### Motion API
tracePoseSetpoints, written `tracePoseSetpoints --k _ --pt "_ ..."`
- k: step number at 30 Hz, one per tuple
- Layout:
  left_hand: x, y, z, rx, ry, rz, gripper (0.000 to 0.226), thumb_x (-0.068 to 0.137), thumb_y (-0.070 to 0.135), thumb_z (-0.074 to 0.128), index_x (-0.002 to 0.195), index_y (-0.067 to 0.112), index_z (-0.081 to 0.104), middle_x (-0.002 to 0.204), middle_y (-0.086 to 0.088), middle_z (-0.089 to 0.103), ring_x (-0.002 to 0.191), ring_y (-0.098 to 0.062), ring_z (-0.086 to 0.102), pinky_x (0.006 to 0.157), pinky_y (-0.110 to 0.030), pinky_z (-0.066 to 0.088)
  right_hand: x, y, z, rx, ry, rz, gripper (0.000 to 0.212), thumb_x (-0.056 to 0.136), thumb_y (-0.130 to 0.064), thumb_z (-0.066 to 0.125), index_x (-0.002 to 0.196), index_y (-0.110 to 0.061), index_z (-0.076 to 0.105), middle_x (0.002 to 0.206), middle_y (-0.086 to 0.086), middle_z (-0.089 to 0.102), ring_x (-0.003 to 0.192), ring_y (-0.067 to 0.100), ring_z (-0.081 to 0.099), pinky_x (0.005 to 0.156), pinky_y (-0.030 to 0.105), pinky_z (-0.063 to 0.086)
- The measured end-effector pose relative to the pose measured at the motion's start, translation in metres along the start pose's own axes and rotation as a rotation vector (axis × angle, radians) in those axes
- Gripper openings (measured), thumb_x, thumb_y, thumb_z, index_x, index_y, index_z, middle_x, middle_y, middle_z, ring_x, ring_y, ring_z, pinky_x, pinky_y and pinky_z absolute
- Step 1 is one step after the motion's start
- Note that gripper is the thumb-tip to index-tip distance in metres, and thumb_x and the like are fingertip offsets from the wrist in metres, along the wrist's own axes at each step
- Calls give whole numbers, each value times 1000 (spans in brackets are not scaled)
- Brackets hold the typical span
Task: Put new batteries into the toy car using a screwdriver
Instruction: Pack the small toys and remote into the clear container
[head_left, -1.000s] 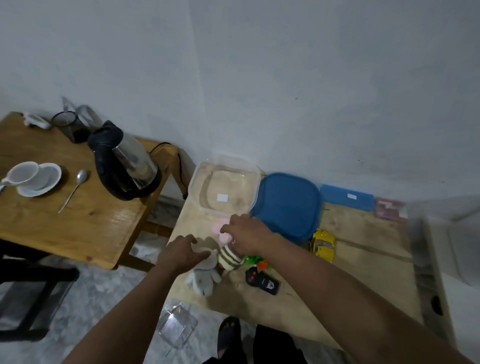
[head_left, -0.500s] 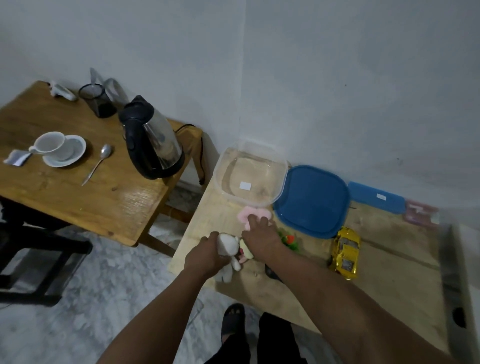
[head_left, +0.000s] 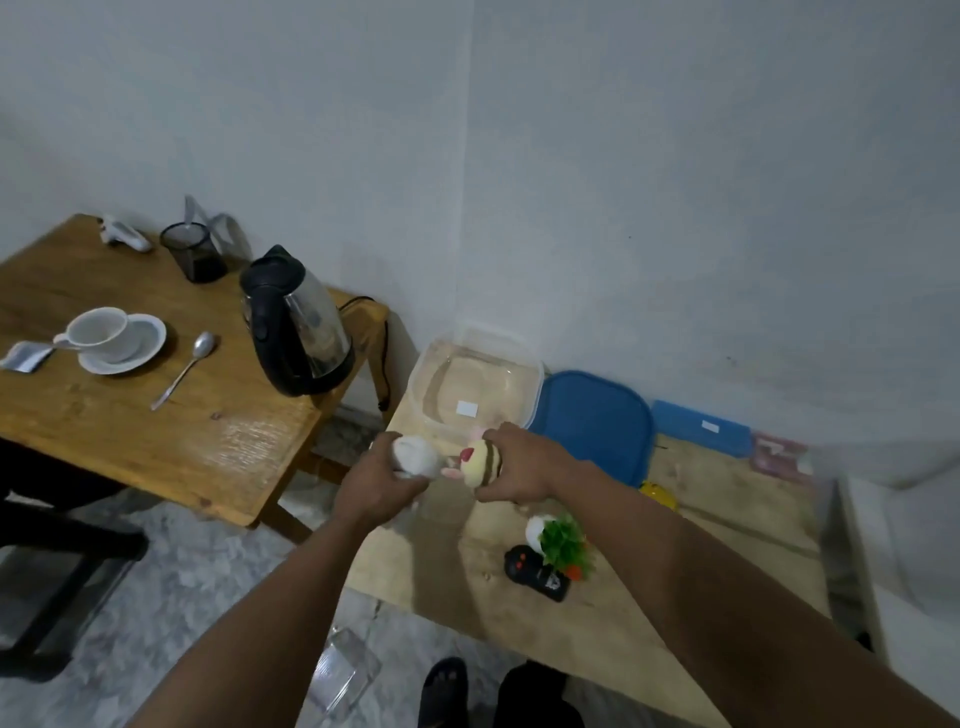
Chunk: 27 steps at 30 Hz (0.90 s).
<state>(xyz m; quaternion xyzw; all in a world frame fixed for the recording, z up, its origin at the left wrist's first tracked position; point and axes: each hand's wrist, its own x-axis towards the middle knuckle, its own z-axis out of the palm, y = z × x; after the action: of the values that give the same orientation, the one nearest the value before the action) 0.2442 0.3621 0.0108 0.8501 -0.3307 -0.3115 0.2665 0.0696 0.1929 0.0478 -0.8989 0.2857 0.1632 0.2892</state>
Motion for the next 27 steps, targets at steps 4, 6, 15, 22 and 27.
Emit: tracePoseSetpoints --k 4,6,15,22,27 --pt "26 35 -21 -115 83 41 64 82 39 77 138 30 47 122 -2 61 107 -29 61 86 -43 55 -1 5 -36 508 95 62 35 73 -47 78 98 -27 64 92 -6 71 81 13 67 71 32 57" --pt "40 51 -25 -170 97 60 65 83 36 76 141 28 47 127 -4 61 106 -29 60 86 -43 55 2 8 -51 716 75 90 18 81 -35 78 88 -23 66 78 -4 70 68 13 65 60 26 53" --pt "91 89 -4 -309 147 20 67 87 33 75 146 19 46 138 -9 60 120 -33 60 98 -49 54 32 39 -83 1085 102 310 35 78 -50 76 91 -21 63 85 11 56 71 24 51 61 32 43" --pt "112 96 18 -279 94 -23 73 90 37 76 152 20 42 137 -13 62 122 -34 61 100 -47 53 51 51 -74 959 205 374 86 71 -61 81 142 -28 46 128 -9 55 111 19 62 79 43 60" --pt "104 91 24 149 170 52 63 93 55 60 146 21 51 137 -14 62 125 -40 54 100 -50 48 38 59 -65 616 458 324 45 88 -46 68 125 -22 60 120 -3 64 111 19 62 94 38 52"
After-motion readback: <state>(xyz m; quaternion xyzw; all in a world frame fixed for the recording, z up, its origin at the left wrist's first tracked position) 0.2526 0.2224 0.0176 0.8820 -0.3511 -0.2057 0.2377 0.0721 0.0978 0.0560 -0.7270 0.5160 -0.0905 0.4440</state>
